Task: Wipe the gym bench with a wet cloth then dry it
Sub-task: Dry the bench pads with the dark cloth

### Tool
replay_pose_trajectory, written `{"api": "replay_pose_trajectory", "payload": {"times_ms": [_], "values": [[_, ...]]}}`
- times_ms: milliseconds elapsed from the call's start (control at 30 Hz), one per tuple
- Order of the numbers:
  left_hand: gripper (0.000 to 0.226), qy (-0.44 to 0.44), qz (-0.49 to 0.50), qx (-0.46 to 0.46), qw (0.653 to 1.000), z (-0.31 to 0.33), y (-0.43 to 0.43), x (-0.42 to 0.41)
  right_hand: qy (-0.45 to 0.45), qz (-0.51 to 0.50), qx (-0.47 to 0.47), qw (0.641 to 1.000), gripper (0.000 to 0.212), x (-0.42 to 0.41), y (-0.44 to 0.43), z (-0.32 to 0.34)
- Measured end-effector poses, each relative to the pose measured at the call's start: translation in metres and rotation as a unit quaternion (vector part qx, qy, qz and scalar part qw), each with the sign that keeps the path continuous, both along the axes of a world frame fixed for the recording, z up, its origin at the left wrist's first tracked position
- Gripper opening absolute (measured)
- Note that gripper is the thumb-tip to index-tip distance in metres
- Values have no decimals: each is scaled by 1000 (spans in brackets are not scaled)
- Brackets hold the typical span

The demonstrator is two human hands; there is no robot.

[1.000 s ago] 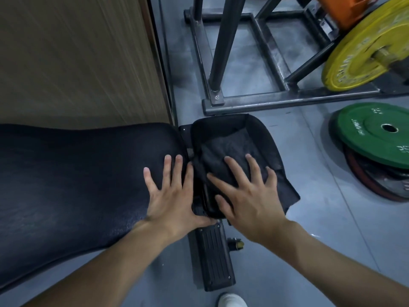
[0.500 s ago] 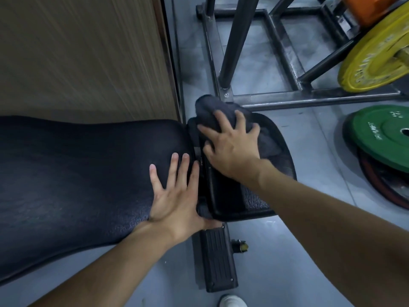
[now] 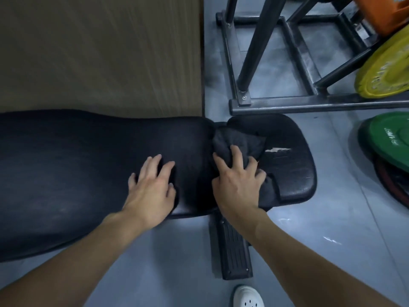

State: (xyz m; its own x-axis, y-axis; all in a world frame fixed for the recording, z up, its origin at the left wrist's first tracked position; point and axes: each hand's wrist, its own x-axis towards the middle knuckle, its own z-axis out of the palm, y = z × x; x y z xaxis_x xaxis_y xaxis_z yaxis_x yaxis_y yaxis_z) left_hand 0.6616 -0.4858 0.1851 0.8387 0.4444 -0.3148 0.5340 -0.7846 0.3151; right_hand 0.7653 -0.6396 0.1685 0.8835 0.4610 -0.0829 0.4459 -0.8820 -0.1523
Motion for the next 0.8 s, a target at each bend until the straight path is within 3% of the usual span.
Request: {"api": "replay_pose_trajectory", "payload": {"times_ms": [133, 367, 533, 633, 700, 733, 800], "values": [[66, 87, -9, 22, 996, 4, 36, -46, 17, -19, -29, 999, 63, -31, 40, 0], [69, 96, 32, 2, 995, 9, 89, -119, 47, 79, -24, 995, 65, -147, 108, 0], [61, 70, 79, -13, 994, 18, 144, -187, 88, 136, -50, 986, 69, -206, 190, 6], [52, 1, 144, -69, 987, 21, 182, -231, 136, 142, -28, 980, 61, -230, 242, 22], [37, -74, 268, -181, 943, 31, 204, -255, 208, 150, 67, 964, 59, -245, 276, 34], [29, -112, 344, -272, 892, 41, 214, -266, 256, 156, 145, 943, 61, -255, 292, 40], [39, -162, 443, -492, 732, 66, 240, -289, 360, 166, 288, 872, 73, -285, 322, 59]]}}
